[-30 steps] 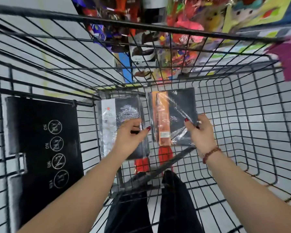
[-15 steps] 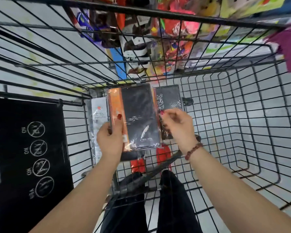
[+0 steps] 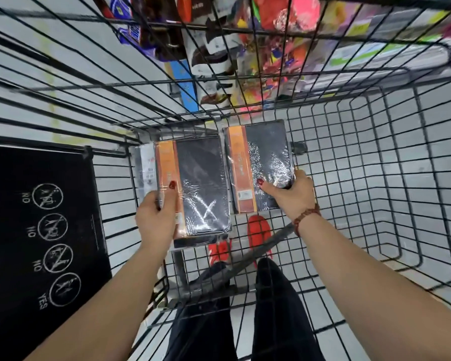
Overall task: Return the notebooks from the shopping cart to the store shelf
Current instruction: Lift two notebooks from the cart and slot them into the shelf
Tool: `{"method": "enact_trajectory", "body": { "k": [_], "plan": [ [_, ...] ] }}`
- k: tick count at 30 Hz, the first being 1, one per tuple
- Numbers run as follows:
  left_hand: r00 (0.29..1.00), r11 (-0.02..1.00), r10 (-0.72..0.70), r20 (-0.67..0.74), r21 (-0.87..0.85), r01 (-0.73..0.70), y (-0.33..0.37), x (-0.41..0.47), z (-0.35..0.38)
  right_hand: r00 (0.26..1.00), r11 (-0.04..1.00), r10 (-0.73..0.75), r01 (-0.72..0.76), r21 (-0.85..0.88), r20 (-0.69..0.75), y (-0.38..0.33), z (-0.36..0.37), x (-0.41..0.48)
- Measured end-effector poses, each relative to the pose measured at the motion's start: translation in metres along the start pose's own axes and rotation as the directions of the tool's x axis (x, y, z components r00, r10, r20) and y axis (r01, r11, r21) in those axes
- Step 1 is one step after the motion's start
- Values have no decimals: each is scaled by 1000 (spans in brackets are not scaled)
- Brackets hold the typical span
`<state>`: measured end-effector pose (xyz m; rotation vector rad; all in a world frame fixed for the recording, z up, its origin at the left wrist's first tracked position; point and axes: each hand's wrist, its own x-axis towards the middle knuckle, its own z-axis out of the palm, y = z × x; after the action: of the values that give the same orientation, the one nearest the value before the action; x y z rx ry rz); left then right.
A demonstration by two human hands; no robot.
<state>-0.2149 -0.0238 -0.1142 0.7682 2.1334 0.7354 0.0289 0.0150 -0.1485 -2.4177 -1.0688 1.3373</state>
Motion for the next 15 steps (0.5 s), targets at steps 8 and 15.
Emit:
{"method": "enact_trajectory", "body": {
  "k": [8, 15],
  "plan": [
    [1000, 1000, -15, 3, -15, 15, 5, -4, -2, 996, 991, 23, -11, 134, -87, -1, -17, -17],
    [998, 1000, -19, 66, -7, 19, 19, -22, -26, 979, 997, -36, 49, 61, -200, -17, -40, -58]
  ]
}}
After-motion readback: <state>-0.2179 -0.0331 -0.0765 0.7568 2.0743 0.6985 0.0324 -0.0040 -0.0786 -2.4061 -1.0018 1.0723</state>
